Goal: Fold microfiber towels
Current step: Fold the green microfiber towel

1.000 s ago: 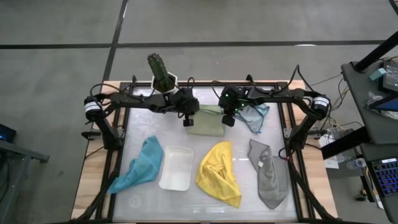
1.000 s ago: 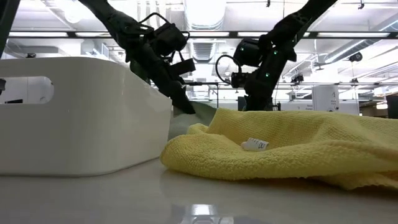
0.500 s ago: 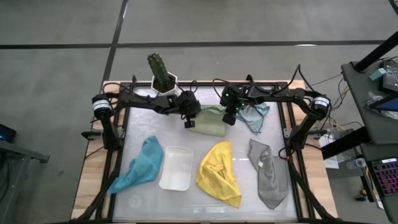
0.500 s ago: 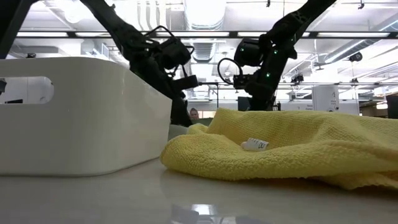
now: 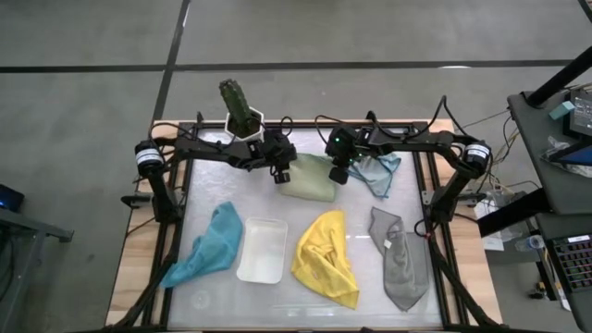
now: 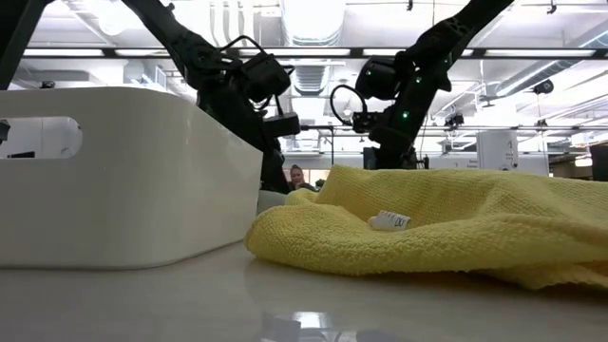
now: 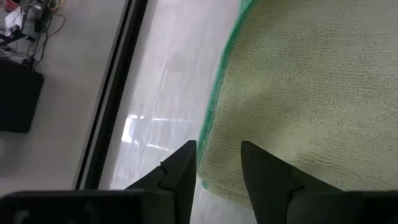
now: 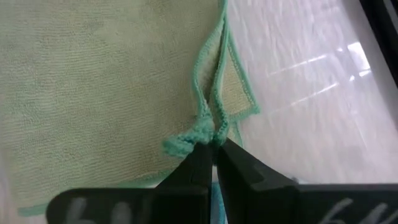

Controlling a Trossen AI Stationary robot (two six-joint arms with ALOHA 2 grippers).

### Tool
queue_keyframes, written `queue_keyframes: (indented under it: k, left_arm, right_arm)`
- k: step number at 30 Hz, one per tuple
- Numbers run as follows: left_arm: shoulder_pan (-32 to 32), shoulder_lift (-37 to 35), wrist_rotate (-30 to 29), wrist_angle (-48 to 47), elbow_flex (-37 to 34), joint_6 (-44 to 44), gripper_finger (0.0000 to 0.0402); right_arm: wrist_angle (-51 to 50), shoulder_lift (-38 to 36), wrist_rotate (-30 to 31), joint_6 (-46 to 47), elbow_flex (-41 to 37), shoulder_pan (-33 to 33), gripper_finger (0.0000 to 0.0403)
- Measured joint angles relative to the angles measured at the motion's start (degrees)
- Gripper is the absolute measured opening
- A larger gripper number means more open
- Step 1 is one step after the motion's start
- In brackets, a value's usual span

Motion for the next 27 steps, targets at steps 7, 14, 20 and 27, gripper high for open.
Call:
queue_keyframes:
  k: [7, 14, 20, 27]
  left_arm:
    - [0.00, -0.84, -1.86, -2.27, 0.00, 0.00, 0.0112]
    - [-0.24, -7.10, -0.22, -12.02, 0.00, -0.33, 0.0112]
    - [-0.48, -14.60, 13.65, -16.93, -2.35, -5.07, 0.0112]
    - [-0.73, -18.32, 20.91, -15.67, -8.95, -16.87, 0.0112]
  right_arm:
    - [1.22, 0.00, 1.50, 0.51, -0.01, 0.02, 0.0029]
    - [0.80, 0.00, 4.05, -0.47, 0.00, -0.25, 0.0083]
    - [0.74, -0.42, 4.02, -1.96, 0.00, -1.11, 0.0124]
    - [5.16, -0.59, 1.42, -5.03, 1.27, -1.08, 0.0150]
